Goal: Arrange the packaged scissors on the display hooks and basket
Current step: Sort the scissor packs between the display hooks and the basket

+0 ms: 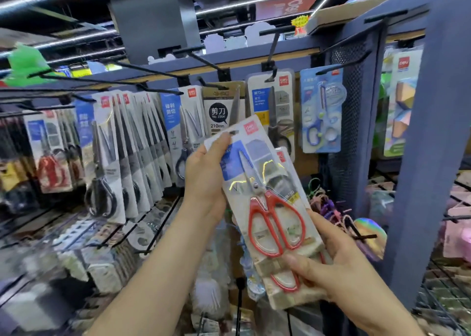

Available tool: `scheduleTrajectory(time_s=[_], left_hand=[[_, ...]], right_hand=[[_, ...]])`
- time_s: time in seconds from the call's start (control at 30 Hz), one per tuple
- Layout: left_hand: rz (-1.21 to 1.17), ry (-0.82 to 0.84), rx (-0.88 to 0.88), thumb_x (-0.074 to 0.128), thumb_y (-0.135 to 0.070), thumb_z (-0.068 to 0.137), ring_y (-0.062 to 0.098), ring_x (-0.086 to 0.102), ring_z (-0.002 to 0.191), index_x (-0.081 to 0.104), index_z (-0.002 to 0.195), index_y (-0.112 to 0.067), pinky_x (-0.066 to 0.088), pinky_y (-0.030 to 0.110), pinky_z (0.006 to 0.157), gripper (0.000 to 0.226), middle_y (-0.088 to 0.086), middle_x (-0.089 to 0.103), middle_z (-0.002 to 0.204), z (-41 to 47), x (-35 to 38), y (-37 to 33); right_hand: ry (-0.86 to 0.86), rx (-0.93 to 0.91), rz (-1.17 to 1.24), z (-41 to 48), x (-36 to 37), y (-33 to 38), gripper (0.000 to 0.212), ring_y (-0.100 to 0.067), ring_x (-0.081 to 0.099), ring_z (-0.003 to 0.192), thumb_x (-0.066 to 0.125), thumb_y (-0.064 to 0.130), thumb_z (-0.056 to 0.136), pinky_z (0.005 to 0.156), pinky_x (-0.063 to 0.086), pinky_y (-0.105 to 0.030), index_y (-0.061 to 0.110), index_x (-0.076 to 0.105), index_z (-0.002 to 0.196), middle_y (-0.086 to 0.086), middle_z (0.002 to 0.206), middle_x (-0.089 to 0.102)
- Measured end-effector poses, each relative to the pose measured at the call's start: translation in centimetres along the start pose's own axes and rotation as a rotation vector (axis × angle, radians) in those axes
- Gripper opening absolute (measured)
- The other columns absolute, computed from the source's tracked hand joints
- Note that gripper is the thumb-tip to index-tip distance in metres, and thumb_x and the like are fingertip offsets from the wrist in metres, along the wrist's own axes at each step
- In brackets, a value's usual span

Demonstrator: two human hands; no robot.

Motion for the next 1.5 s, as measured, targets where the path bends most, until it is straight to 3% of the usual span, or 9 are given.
scheduleTrajectory(time_s=[0.2, 0.53, 0.6, 0.67, 0.8, 0.97, 1.13, 1.33, 1.5], left_hand=[[0.170, -0.103, 0.123, 0.064, -0.013, 0.091, 0.016, 0.066, 0.063, 0.066, 0.092, -0.013, 0.053, 0.032, 0.059, 0.001, 0.003, 0.072, 0.079, -1.9, -5.7, -3.9], [0.499, -0.254, 0.315, 0.061, -0.016, 0.093, 0.008, 0.068, 0.067, 0.070, 0.090, -0.022, 0.056, 0.025, 0.057, 0.011, -0.009, 0.074, 0.074, -6.7, -18.0, -11.5], [0.538, -0.280, 0.312, 0.060, -0.017, 0.094, 0.008, 0.068, 0.066, 0.069, 0.089, -0.022, 0.056, 0.028, 0.057, 0.011, -0.008, 0.074, 0.073, -7.4, -20.5, -12.8], [0.600, -0.278, 0.309, 0.061, -0.016, 0.094, 0.008, 0.068, 0.066, 0.069, 0.084, -0.024, 0.057, 0.028, 0.059, 0.015, -0.008, 0.074, 0.073, -8.1, -22.9, -13.8], [0.734, -0.226, 0.296, 0.063, -0.021, 0.095, 0.016, 0.068, 0.079, 0.070, 0.077, -0.034, 0.056, 0.037, 0.071, 0.023, -0.007, 0.072, 0.080, -8.8, -27.3, -16.2], [0.582, -0.227, 0.274, 0.066, -0.016, 0.092, 0.012, 0.068, 0.070, 0.069, 0.085, -0.022, 0.058, 0.031, 0.062, 0.010, -0.009, 0.072, 0.074, -8.0, -32.8, -20.0], [0.254, -0.234, 0.128, 0.069, -0.008, 0.087, 0.017, 0.070, 0.064, 0.066, 0.089, -0.008, 0.058, 0.029, 0.055, 0.004, 0.004, 0.074, 0.074, -4.9, -36.6, -22.0], [0.387, -0.199, 0.232, 0.075, -0.011, 0.083, 0.026, 0.073, 0.085, 0.069, 0.088, -0.016, 0.061, 0.043, 0.078, 0.010, 0.007, 0.075, 0.090, 1.4, -36.6, -26.2], [0.513, -0.180, 0.307, 0.072, -0.012, 0.088, 0.018, 0.074, 0.079, 0.066, 0.097, -0.013, 0.062, 0.036, 0.073, 0.011, 0.010, 0.072, 0.099, 7.1, -35.9, -28.1]], right_hand=[[-0.047, -0.001, -0.047, 1.1, 1.4, -1.4, 0.048, -0.014, 0.071, 0.102, 0.077, 0.005, 0.069, 0.084, 0.057, -0.025, 0.039, 0.075, 0.102, 0.000, 0.109, 0.076], [0.069, 0.065, -0.181, 2.4, 10.4, -2.8, 0.020, -0.008, 0.069, 0.067, 0.078, 0.016, 0.059, 0.062, 0.054, -0.016, 0.032, 0.079, 0.071, -0.003, 0.079, 0.078], [0.048, 0.033, -0.169, 2.5, 12.8, -2.6, 0.010, -0.002, 0.064, 0.060, 0.082, 0.041, 0.068, 0.057, 0.050, -0.011, 0.032, 0.078, 0.063, 0.002, 0.070, 0.076], [0.099, -0.050, -0.273, 2.6, 16.0, -2.3, 0.041, 0.005, 0.063, 0.059, 0.078, 0.075, 0.053, 0.060, 0.046, -0.005, 0.035, 0.078, 0.065, 0.009, 0.069, 0.074], [0.168, -0.020, -0.323, 2.9, 23.4, -3.3, 0.021, 0.007, 0.062, 0.060, 0.094, 0.034, 0.051, 0.063, 0.043, -0.003, 0.031, 0.077, 0.062, 0.008, 0.067, 0.073], [0.061, -0.073, -0.432, 4.0, 31.0, -7.0, 0.046, -0.002, 0.055, 0.064, 0.087, 0.061, 0.050, 0.063, 0.045, -0.017, 0.027, 0.066, 0.075, 0.002, 0.071, 0.065], [0.016, -0.038, -0.367, 5.8, 35.8, -9.1, 0.022, 0.000, 0.062, 0.073, 0.085, 0.038, 0.074, 0.070, 0.047, -0.018, 0.027, 0.071, 0.084, 0.012, 0.081, 0.070], [0.085, -0.052, -0.390, 10.1, 39.6, -8.9, 0.012, -0.004, 0.067, 0.095, 0.063, 0.039, 0.089, 0.088, 0.048, -0.028, 0.034, 0.074, 0.090, 0.012, 0.093, 0.074], [0.007, -0.157, -0.332, 15.4, 40.7, -8.1, 0.023, 0.001, 0.060, 0.075, 0.053, 0.029, 0.099, 0.071, 0.045, -0.014, 0.026, 0.071, 0.084, 0.014, 0.078, 0.070]])
Point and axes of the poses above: each hand's wrist, its own z-axis towards the middle knuckle, its own x-axis out of the palm, y = z × x, the point moved 6 cm from there along z, towards the middle knuckle
